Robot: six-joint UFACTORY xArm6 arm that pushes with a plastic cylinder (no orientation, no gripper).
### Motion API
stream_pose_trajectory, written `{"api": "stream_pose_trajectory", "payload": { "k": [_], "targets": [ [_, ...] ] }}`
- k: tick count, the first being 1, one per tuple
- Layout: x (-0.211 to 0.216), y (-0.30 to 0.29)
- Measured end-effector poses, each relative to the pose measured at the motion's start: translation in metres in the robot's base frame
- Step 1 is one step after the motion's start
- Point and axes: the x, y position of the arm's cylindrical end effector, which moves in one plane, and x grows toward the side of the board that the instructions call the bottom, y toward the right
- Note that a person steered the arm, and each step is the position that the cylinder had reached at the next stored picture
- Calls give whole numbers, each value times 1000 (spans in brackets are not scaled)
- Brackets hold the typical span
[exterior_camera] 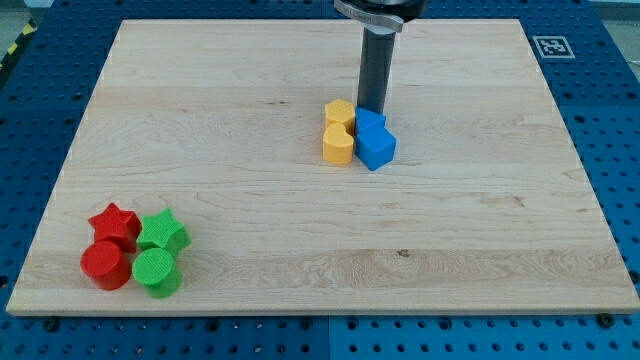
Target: Move your arm towards bottom right
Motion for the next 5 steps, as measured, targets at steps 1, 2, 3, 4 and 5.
{"api": "stream_pose_trajectory", "payload": {
  "k": [1,2,3,4,5],
  "targets": [
    [-4,49],
    [-4,54],
    [-3,54],
    [4,86],
    [15,135]
  ]
}}
